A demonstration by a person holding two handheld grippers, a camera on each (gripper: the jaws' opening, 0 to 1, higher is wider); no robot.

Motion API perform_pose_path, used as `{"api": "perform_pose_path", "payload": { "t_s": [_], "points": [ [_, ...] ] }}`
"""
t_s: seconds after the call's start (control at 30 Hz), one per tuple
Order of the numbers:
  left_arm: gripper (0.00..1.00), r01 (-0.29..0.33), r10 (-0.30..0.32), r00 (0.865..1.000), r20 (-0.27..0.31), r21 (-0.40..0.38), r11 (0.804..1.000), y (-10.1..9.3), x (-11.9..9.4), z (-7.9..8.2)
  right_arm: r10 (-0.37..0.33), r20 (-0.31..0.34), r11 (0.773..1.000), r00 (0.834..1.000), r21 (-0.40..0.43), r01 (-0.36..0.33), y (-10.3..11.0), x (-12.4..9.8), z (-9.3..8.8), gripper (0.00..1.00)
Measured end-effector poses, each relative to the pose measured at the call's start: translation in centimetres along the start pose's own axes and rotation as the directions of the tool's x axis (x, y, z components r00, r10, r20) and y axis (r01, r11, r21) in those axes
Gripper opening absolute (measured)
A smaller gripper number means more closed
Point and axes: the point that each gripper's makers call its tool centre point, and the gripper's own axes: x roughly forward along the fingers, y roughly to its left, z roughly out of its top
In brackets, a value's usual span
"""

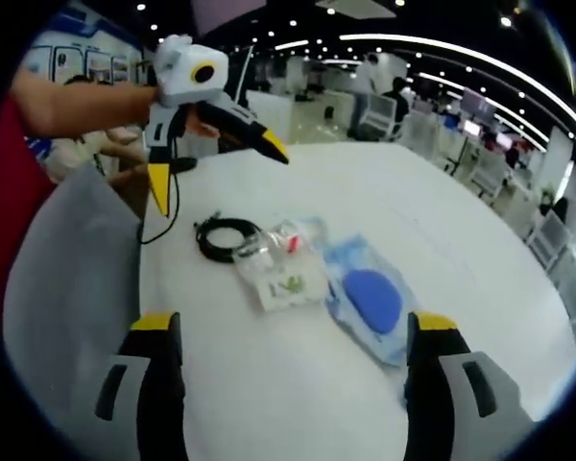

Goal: Arrange the tabletop items into an orderly group along one side of the table until the central work area is clear of visible clutter.

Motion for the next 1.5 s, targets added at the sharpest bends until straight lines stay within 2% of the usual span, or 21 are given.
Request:
{"api": "perform_pose_path", "payload": {
  "t_s": [0.43, 0.77, 1.07, 1.37, 1.5],
  "points": [
    [0.94, -0.074, 0.075, 0.997, 0.014, -0.046, 0.996, 0.3, -6.7, -3.9, 0.060, -0.005, 0.996, 0.998, -0.059, -0.060, 5.0, 3.3, 3.7, 0.95],
    [0.93, -0.114, 0.115, 0.993, 0.010, -0.081, 0.990, 0.4, -9.9, -6.8, 0.120, -0.005, 0.988, 0.993, -0.096, -0.120, 8.2, 6.2, 6.0, 0.93],
    [0.92, -0.120, 0.121, 0.993, 0.000, -0.111, 0.986, 0.6, -10.4, -8.6, 0.208, -0.016, 0.968, 0.978, -0.138, -0.209, 11.5, 9.9, 7.6, 0.91],
    [0.90, -0.107, 0.102, 0.994, -0.044, -0.136, 0.985, 0.8, -9.1, -11.5, 0.285, -0.058, 0.944, 0.957, -0.156, -0.290, 13.7, 13.0, 7.1, 0.87],
    [0.88, -0.097, 0.089, 0.994, -0.069, -0.134, 0.986, 1.1, -8.0, -12.5, 0.312, -0.074, 0.934, 0.947, -0.159, -0.320, 14.2, 14.2, 6.6, 0.81]
  ]
}}
